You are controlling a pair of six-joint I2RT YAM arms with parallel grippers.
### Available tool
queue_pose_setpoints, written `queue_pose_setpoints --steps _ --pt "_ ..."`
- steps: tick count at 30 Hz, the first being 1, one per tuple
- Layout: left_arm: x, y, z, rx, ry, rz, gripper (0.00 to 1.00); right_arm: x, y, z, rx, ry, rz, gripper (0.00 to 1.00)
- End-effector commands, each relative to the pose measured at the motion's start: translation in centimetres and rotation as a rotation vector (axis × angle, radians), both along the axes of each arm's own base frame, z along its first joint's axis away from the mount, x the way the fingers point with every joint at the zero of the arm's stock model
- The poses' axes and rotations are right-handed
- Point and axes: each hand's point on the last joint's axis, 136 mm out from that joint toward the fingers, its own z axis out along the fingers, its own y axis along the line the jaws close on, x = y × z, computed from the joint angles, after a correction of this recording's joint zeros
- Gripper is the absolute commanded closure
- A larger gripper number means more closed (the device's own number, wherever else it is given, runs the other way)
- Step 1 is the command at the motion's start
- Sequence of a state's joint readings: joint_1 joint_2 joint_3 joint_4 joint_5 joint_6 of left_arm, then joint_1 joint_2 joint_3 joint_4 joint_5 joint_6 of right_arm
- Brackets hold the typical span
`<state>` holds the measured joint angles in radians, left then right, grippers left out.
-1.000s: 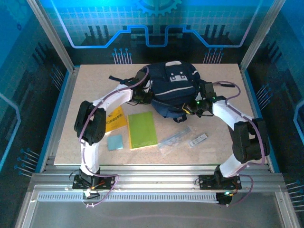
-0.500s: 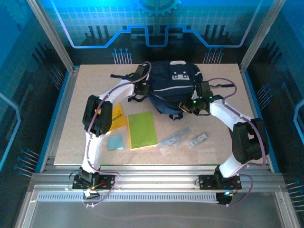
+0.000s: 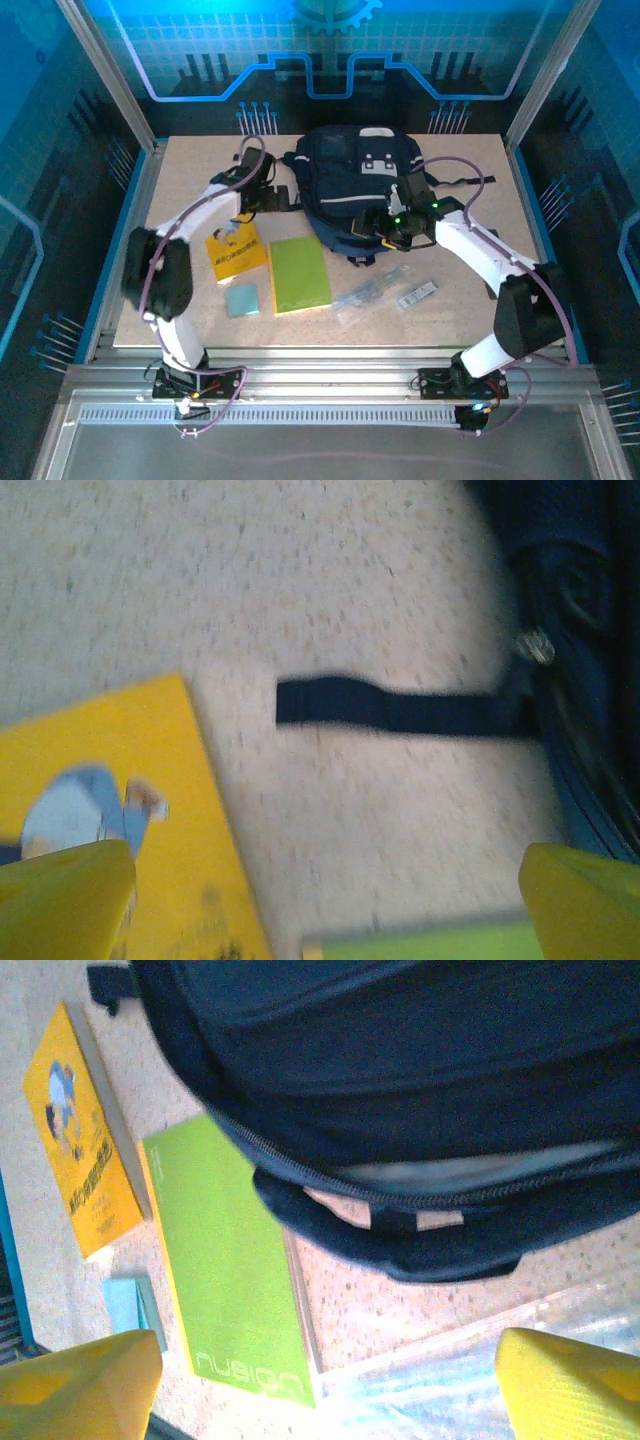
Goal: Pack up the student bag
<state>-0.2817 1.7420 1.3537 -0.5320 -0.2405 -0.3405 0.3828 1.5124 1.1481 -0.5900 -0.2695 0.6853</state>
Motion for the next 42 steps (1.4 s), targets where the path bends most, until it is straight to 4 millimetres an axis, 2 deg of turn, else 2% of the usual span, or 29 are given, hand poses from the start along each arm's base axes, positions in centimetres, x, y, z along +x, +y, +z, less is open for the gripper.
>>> queue_pose_setpoints --steps 1,7,10,14,17,24,30,34,39,42 --pt "-3.8 -1.2 1.7 -0.168 -0.015 0.039 0.01 -3.4 1.0 0.3 -0.041 -0.001 0.132 0.13" --pt "-10.8 -2.2 -0.7 -0.348 0.114 0.057 0.01 -7.3 6.1 -1.2 -0.07 -0.025 0.335 0.14" --pt "-13.6 -2.8 -2.5 -0.414 0.193 0.075 0.03 -8.2 8.7 -2.4 -0.067 -0.035 0.399 0.15" --pt "-15.9 -3.3 -4.6 -0.474 0.241 0.094 0.1 -8.4 11.2 -4.7 -0.095 -0.035 0.437 0.2" --pt "-16.2 -4.1 -5.4 -0.521 0.233 0.095 0.19 -7.6 11.8 -6.7 -0.128 -0.037 0.412 0.27" --pt "-14.7 -6.2 -6.4 -0.514 0.198 0.059 0.31 -5.9 12.6 -10.4 -0.209 -0.025 0.379 0.4" --pt "-14.5 -5.1 -9.5 -0.434 0.231 0.094 0.33 -5.7 12.9 -12.1 -0.258 -0.013 0.383 0.41" --pt "-14.8 -5.1 -11.1 -0.427 0.256 0.108 0.39 -6.6 14.9 -11.9 -0.14 0.009 0.425 0.44" --pt "-15.4 -4.7 -12.7 -0.4 0.296 0.12 0.47 -6.9 16.4 -10.0 -0.035 0.0 0.432 0.46" --pt "-15.7 -4.5 -13.1 -0.391 0.308 0.125 0.48 -6.8 16.7 -8.2 0.038 -0.002 0.416 0.46"
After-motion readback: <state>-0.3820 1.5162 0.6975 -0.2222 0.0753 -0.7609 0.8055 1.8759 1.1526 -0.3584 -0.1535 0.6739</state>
